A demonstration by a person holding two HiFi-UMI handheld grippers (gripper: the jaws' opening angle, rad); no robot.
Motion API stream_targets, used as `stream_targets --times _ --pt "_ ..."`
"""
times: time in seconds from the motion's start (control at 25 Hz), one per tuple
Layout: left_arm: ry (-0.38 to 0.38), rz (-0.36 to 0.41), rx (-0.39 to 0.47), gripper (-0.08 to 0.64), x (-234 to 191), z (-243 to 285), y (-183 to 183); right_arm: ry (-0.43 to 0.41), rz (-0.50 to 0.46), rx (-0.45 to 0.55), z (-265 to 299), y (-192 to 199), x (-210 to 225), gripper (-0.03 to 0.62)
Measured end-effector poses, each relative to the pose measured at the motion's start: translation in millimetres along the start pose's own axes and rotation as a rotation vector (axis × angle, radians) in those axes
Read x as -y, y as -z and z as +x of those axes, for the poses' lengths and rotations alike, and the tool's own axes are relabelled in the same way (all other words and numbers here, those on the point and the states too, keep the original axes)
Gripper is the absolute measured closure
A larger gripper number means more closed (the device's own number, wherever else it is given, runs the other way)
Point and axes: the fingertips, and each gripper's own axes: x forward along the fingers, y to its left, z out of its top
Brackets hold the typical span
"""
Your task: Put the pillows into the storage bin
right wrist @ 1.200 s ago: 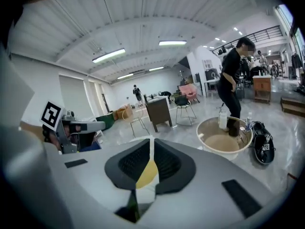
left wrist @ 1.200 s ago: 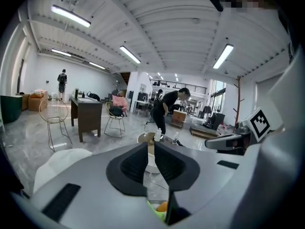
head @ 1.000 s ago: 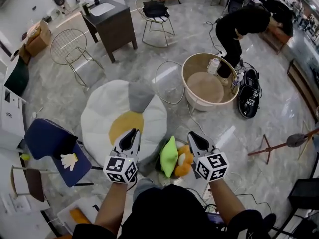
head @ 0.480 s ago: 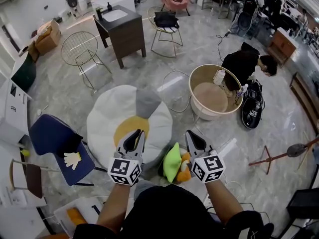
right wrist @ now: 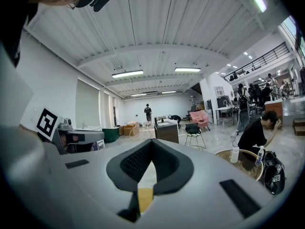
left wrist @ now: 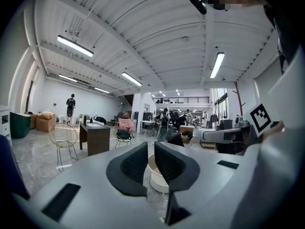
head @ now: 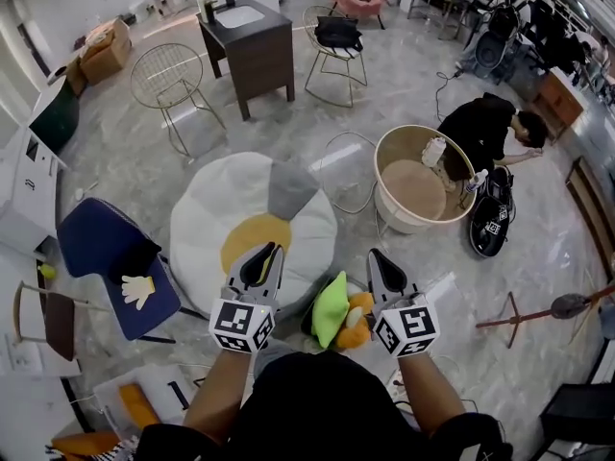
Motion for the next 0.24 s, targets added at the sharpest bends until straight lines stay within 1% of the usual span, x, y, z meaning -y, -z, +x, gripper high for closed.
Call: stream_targets --times 0.24 --pt "-0.016 -0.005 0.003 0.505 2.5 -8.0 -0.3 -0.002 0.002 0.011 -3.4 -5.3 6.1 0.566"
